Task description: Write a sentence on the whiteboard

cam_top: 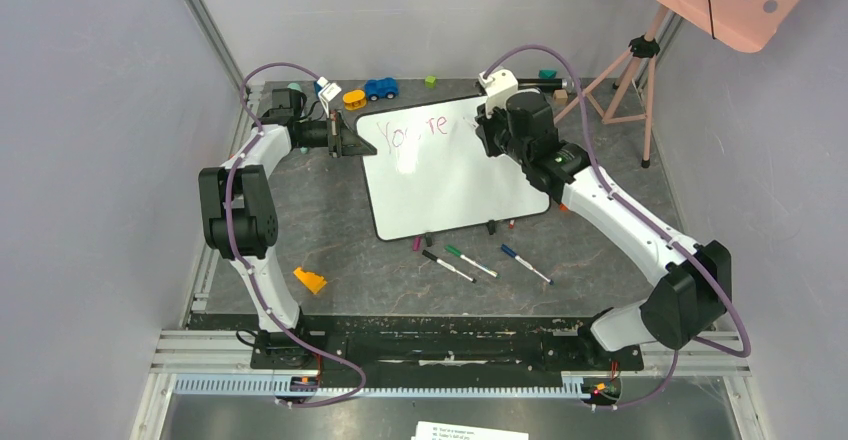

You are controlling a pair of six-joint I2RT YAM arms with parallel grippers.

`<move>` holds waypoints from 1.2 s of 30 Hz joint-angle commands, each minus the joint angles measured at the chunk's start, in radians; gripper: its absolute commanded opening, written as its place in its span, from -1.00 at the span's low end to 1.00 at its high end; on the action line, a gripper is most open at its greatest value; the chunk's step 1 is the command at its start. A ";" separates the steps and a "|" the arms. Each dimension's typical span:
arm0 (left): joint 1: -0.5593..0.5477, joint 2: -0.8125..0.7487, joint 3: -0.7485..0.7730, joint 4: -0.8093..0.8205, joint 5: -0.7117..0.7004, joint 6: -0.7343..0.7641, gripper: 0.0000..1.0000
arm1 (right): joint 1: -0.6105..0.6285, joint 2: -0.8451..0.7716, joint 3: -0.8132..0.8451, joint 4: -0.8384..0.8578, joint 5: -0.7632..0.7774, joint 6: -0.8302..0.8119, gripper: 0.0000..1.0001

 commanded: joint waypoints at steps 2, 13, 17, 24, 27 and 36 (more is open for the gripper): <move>-0.063 0.037 -0.043 -0.020 -0.264 0.195 -0.96 | 0.007 0.003 0.027 0.006 0.011 -0.016 -1.00; -0.063 0.036 -0.042 -0.019 -0.264 0.194 -0.96 | 0.009 0.012 0.041 -0.019 0.084 -0.014 -1.00; -0.062 0.037 -0.041 -0.020 -0.263 0.194 -0.96 | 0.008 0.011 0.045 -0.034 0.106 -0.017 -1.00; -0.063 0.038 -0.043 -0.019 -0.263 0.195 -0.96 | 0.009 0.017 0.053 -0.047 0.086 -0.021 -1.00; -0.063 0.037 -0.042 -0.019 -0.262 0.194 -0.96 | 0.010 0.010 0.055 -0.054 0.056 -0.020 -1.00; -0.062 0.037 -0.042 -0.019 -0.263 0.195 -0.96 | 0.164 -0.053 -0.046 -0.036 0.082 0.016 -1.00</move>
